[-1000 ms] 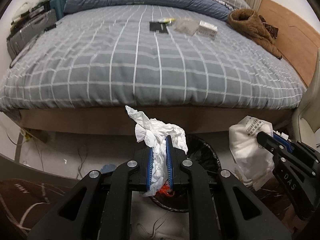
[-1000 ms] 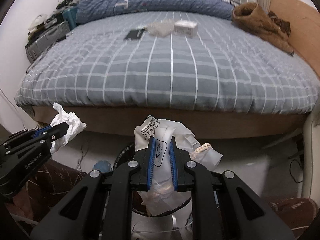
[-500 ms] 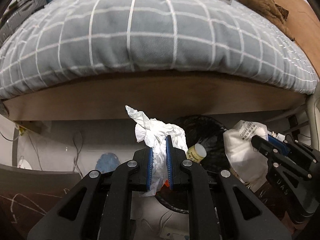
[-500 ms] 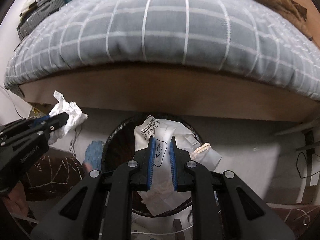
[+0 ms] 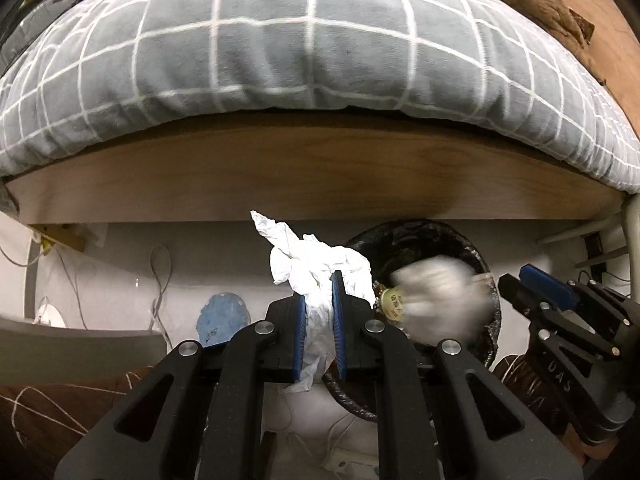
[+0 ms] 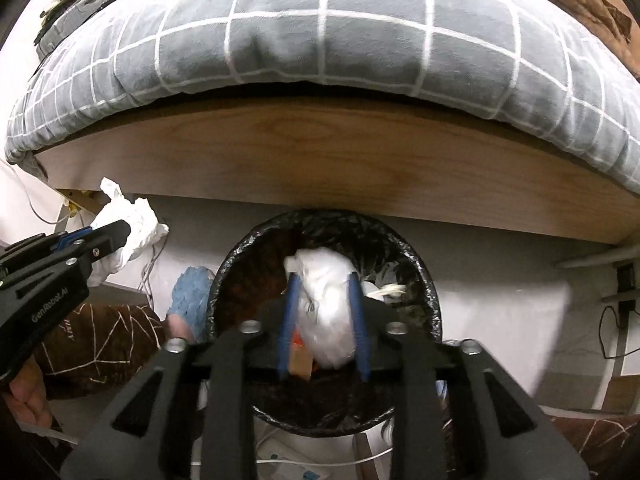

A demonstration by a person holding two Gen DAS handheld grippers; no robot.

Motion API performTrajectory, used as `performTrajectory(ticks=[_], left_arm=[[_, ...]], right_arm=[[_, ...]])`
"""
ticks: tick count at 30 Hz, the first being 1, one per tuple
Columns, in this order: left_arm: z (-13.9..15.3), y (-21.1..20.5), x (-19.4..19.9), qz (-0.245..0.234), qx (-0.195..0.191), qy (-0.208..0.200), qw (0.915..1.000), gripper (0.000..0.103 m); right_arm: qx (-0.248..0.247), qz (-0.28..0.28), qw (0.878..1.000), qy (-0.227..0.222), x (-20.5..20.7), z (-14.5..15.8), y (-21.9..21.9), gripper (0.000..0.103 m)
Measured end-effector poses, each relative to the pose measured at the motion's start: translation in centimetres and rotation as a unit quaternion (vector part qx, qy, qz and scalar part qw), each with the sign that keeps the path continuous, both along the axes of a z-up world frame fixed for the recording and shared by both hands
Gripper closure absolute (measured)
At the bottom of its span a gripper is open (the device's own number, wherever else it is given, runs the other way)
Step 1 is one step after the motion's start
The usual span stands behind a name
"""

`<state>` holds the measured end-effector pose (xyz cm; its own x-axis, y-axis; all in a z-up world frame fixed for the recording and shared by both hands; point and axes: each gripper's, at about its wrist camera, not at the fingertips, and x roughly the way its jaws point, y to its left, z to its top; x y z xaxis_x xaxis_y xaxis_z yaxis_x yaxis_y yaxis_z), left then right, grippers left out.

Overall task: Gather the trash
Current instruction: 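Open the right tool to drop the plastic bag while the left tool drops the tissue, then raise both open tools from the bin back toward the bed items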

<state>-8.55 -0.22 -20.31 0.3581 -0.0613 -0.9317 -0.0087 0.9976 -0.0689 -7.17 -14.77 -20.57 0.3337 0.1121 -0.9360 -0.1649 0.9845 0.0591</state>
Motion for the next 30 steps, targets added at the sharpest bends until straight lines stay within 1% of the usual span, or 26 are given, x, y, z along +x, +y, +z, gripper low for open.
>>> performTrajectory(ticks=[1, 2, 4, 6, 8, 13, 18, 21, 25, 30], left_arm=[[0.1, -0.3, 0.1, -0.003, 0.0, -0.001, 1.0, 0.092], [0.2, -0.7, 0.1, -0.005, -0.002, -0.001, 1.0, 0.092], [0.5, -1.0, 0.1, -0.008, -0.006, -0.001, 0.9999, 0.092], [0.8, -2.0, 0.1, -0.014, -0.004, -0.002, 0.9999, 0.092], [1.0, -2.5, 0.1, -0.018, -0.006, -0.001, 0.9998, 0.092], [1.1, -5.2, 0.2, -0.035, -0.009, 0.002, 0.9993, 0.092], [1.3, -7.9, 0.4, -0.054, -0.01, 0.001, 0.9985, 0.092], [1.1, -9.5, 0.3, -0.066, -0.008, 0.005, 0.9977, 0.092], [0.4, -10.7, 0.3, -0.076, -0.009, 0.014, 0.997, 0.092], [-0.1, -11.5, 0.2, -0.083, -0.007, 0.015, 0.9964, 0.091]], right_arm=[[-0.002, -0.004, 1.0, -0.005, -0.1, 0.3, -0.4, 0.063], [-0.003, -0.009, 1.0, -0.009, -0.1, 0.5, -0.7, 0.06], [-0.001, -0.018, 1.0, -0.02, -0.1, 1.2, -1.6, 0.047], [-0.009, -0.025, 0.999, -0.03, -0.2, 1.6, -2.3, 0.038], [-0.009, -0.031, 0.999, -0.037, -0.4, 2.1, -3.3, 0.034], [-0.017, -0.054, 0.997, -0.056, -0.9, 2.9, -6.1, 0.015], [-0.028, -0.077, 0.994, -0.068, -1.5, 3.1, -8.9, 0.008], [-0.033, -0.089, 0.993, -0.073, -1.8, 3.2, -10.2, 0.008], [-0.034, -0.103, 0.992, -0.07, -2.2, 2.9, -11.8, 0.008], [-0.033, -0.108, 0.991, -0.075, -2.6, 3.3, -12.4, 0.008]])
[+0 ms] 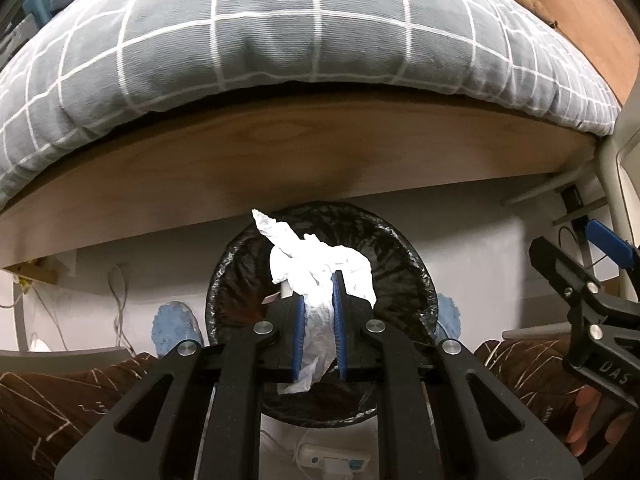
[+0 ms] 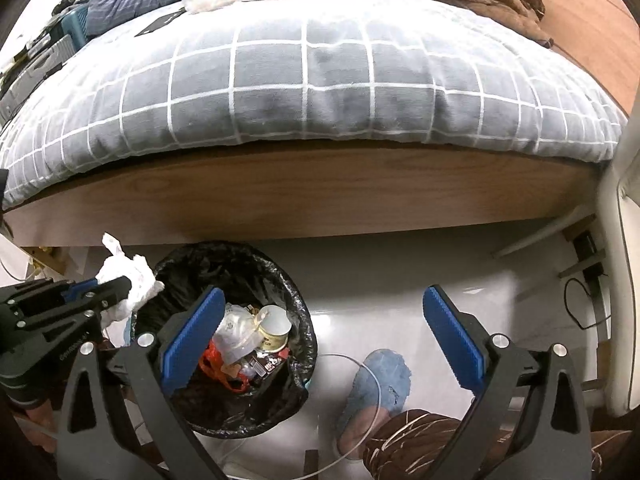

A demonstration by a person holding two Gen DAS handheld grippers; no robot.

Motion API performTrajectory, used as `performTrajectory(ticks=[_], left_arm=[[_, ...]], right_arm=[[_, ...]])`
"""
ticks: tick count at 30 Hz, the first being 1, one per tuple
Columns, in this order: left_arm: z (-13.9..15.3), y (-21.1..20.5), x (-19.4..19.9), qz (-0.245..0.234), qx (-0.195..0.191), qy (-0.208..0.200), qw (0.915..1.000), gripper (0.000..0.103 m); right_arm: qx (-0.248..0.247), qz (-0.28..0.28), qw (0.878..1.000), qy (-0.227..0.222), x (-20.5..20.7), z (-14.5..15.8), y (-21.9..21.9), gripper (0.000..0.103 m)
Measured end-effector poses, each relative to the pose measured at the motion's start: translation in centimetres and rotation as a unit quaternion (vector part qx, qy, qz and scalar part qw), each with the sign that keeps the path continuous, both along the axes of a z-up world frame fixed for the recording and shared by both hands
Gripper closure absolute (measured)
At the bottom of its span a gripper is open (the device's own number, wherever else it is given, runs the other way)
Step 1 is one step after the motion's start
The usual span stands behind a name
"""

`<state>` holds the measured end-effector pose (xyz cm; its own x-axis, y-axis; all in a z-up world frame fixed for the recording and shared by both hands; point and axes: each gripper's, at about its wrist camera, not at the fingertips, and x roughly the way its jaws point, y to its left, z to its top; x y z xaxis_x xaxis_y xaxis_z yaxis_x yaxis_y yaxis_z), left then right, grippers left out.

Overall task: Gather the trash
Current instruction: 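Raise both open tools from the bin back toward the bed items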

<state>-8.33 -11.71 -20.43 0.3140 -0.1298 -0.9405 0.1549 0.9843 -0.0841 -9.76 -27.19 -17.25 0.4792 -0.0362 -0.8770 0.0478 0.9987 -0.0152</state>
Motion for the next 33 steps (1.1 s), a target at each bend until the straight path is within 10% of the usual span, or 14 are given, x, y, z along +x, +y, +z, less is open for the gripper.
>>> performTrajectory(ticks=[22, 33], left_arm=[[2.7, 2.1, -0.1, 0.028, 0.02, -0.054, 0.9979, 0.016], [9.6, 3.3, -0.1, 0.039, 0.018, -0.135, 0.99, 0.006]], right_arm=[[-0.009, 0.006, 0.999, -0.031, 0.4, 2.6, 1.4, 0.008], [-0.009, -0.002, 0.994, -0.104, 0.8, 8.8, 2.1, 0.008]])
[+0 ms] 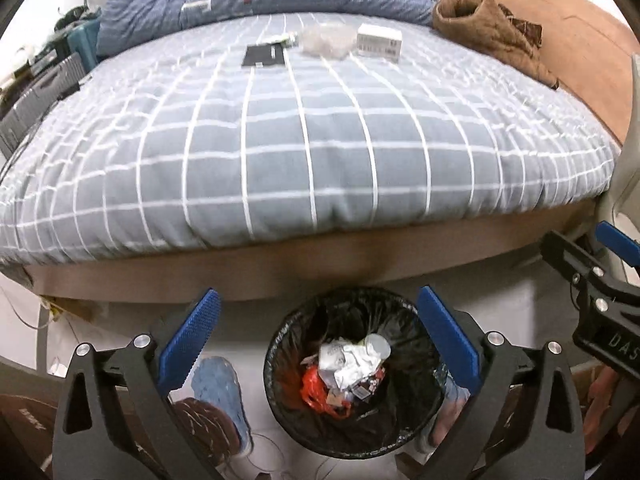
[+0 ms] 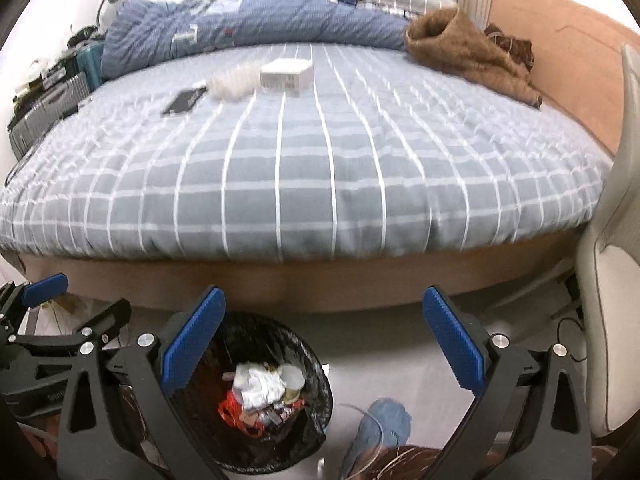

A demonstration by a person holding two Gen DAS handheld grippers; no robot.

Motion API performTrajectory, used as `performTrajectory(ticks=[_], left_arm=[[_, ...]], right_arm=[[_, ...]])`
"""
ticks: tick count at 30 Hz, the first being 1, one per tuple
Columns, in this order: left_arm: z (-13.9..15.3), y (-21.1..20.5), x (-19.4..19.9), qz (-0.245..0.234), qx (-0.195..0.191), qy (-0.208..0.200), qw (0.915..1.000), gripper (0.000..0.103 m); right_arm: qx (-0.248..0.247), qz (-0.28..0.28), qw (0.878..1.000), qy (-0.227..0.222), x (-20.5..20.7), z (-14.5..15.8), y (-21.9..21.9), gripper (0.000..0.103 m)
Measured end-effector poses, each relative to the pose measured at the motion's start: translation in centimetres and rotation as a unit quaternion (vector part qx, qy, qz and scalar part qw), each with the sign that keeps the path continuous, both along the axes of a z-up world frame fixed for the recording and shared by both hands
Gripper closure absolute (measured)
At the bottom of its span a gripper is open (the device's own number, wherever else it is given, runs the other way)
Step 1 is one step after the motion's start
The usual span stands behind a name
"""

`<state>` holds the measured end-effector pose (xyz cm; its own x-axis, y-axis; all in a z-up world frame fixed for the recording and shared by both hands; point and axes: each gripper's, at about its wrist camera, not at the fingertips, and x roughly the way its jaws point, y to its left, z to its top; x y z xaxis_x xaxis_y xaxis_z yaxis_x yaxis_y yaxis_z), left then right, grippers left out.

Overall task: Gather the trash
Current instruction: 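Raise both open tools from the bin back toward the bed items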

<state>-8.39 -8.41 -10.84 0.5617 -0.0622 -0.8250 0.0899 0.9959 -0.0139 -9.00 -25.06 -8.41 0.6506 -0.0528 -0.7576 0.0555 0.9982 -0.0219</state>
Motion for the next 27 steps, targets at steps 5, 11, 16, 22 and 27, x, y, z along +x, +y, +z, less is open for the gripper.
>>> performTrajectory(ticks=[5, 11, 16, 22, 27], left_arm=[[2.7, 0.9, 0.3, 0.007, -0.004, -0.02, 0.9998, 0.006], [6.3, 1.4, 0.6, 0.011, -0.008, -0.048, 0.9988, 0.006], [9.3, 2.7, 1.8, 0.022, -0.003, -0.067, 0.9975, 0.006], [13.2, 4.2, 4.8, 0.036, 0.007, -0.095, 0.9948, 0.006], [15.3, 4.9, 8.7, 0.047, 0.013, -0.11, 0.9928, 0.006]], right_arm=[[-0.001, -0.001, 0.999, -0.04, 0.0, 3.6, 0.3, 0.008], [-0.008, -0.001, 0.997, -0.075, 0.2, 7.2, 0.7, 0.008], [-0.009, 0.004, 0.996, -0.09, 1.5, 9.4, 1.2, 0.008], [-0.011, 0.02, 0.994, -0.108, 4.4, 12.2, 2.0, 0.008], [-0.015, 0.03, 0.993, -0.115, 8.4, 13.5, 2.4, 0.008]])
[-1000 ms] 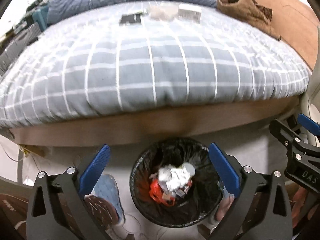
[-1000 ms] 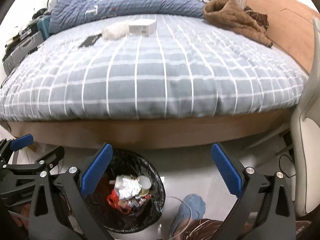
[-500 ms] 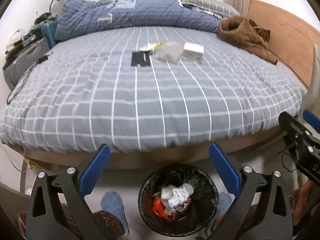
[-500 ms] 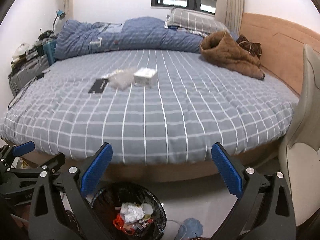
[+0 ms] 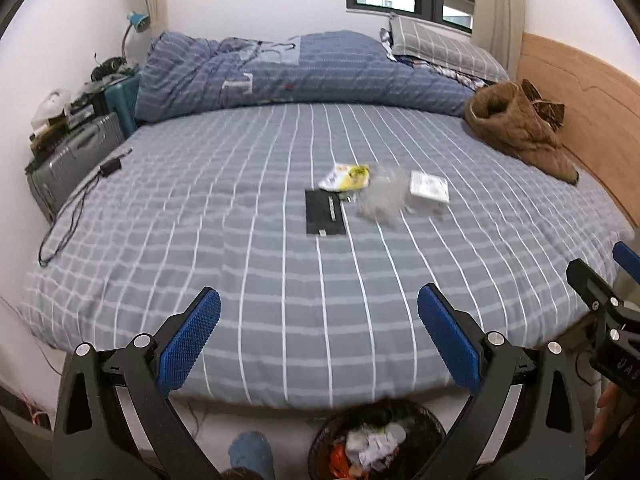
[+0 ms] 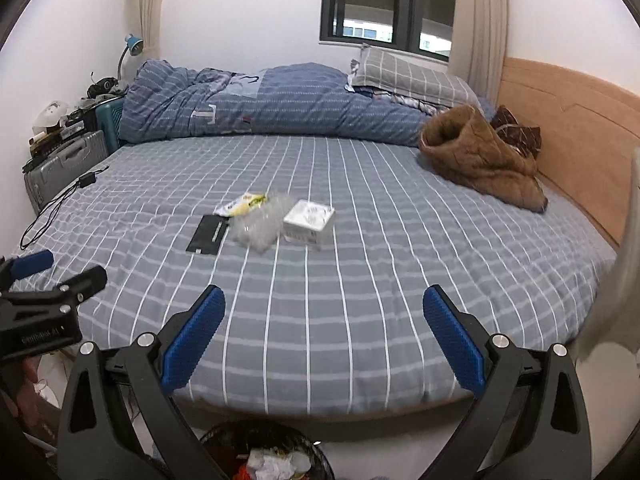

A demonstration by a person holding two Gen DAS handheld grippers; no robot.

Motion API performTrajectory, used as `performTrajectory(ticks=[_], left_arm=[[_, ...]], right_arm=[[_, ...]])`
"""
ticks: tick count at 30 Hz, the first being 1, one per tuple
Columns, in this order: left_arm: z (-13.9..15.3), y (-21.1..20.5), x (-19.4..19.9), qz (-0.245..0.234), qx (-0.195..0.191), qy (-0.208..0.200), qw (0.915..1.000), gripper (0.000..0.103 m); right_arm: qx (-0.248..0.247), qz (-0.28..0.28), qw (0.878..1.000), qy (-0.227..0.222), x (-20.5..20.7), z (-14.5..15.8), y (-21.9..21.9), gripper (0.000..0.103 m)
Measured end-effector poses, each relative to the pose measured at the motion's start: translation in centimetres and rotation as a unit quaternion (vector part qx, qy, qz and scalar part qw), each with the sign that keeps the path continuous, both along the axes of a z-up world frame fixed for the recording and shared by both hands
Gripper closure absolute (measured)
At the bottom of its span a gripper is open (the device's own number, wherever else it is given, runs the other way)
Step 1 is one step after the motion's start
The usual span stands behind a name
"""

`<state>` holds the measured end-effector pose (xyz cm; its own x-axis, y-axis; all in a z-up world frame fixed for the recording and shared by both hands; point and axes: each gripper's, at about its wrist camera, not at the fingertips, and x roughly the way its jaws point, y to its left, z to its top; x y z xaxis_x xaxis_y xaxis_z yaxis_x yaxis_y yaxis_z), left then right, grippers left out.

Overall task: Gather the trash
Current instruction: 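Raise both open tools from the bin back toward the bed items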

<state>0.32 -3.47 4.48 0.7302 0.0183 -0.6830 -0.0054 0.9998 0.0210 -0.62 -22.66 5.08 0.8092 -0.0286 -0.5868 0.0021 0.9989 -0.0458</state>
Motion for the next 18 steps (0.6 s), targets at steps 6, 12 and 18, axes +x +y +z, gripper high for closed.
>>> performTrajectory(ticks=[6, 12, 18], left_arm=[[-0.4, -0.1, 5.4, 0.001, 0.009, 0.0, 1.0, 0.006], [-3.4, 0.2, 12.5, 0.006, 0.02, 0.015, 0.9997, 0.006], [-6.8, 0.3, 19.0, 0.008, 0.017, 0.036, 0.9992, 0.006]], right_arm=[[-0.014, 0.007, 1.0, 0.001, 5.6, -0.5, 0.6, 0.008], [-0.013, 0.01, 1.0, 0.005, 12.7, -2.9, 1.2, 0.008], [-0.008, 0.012, 1.0, 0.028, 19.8, -6.4, 1.2, 0.008]])
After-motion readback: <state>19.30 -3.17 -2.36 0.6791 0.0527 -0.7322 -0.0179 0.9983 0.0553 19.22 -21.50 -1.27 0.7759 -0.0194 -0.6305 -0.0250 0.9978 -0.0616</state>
